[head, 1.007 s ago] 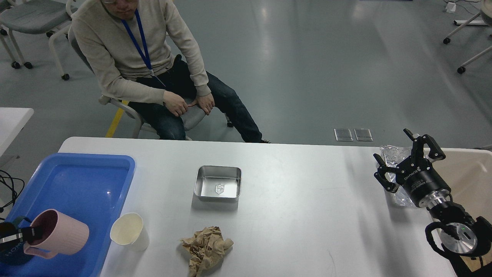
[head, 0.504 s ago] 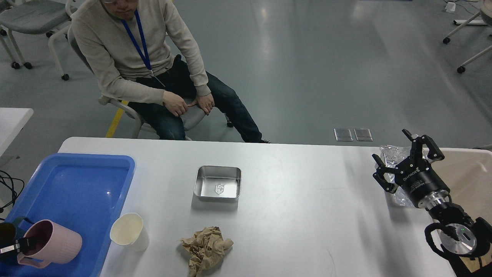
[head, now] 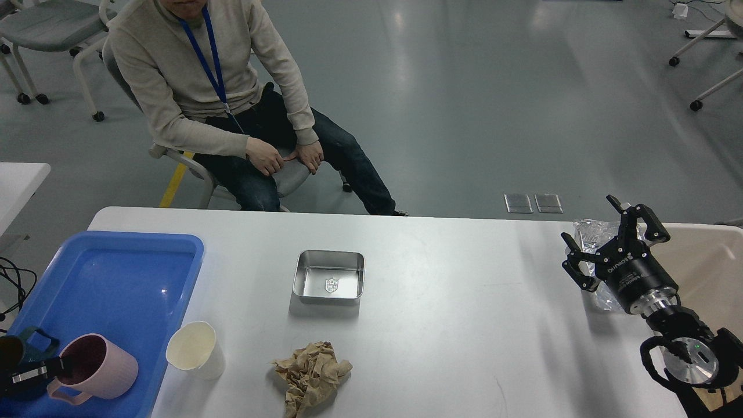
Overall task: Tidy desktop
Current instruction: 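Lift the pink mug with the left gripper and set it down near the tray, then open the left gripper and withdraw it from the mug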
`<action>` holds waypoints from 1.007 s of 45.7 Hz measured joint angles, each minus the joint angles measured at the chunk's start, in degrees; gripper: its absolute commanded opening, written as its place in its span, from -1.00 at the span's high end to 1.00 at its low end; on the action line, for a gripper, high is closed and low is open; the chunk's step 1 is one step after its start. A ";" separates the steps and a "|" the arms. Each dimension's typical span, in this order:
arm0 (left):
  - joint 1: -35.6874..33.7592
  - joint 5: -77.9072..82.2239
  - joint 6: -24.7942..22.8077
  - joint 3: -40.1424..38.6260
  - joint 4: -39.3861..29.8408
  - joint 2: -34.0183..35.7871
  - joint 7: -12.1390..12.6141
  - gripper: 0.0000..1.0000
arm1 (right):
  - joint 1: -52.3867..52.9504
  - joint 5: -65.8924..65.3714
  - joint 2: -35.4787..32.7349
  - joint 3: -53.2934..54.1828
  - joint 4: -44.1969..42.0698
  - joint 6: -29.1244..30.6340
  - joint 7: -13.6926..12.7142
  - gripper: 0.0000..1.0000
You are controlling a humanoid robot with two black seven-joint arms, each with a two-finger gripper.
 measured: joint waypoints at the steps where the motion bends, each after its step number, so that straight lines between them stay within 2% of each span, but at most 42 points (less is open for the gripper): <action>1: -0.05 -0.04 -0.12 0.00 -0.05 -0.02 0.00 -0.65 | 0.00 0.00 -0.05 0.00 0.00 0.00 0.00 -1.00; 12: -0.39 -0.11 -0.89 -0.59 -2.06 1.02 -0.44 -0.73 | 0.10 -0.06 -0.01 0.00 0.00 0.00 0.00 -1.00; 21: -3.91 -0.16 -1.99 -1.26 -7.30 5.31 -1.43 -0.75 | 0.19 -0.05 -0.04 0.00 0.00 0.00 0.00 -1.00; 28: -6.19 -0.19 -1.71 -3.58 -13.39 9.25 -3.95 -0.83 | 0.21 -0.05 -0.23 0.00 0.00 0.00 -0.04 -1.00; 34: -7.53 -0.13 -0.69 -6.85 -17.71 12.27 -5.75 -0.89 | 0.21 -0.05 -0.43 0.00 0.01 0.00 -0.07 -1.00; 46: -8.40 -0.11 5.04 -13.68 -21.95 13.91 -6.01 -0.91 | 0.21 -0.02 -0.42 0.00 0.09 0.00 -0.09 -1.00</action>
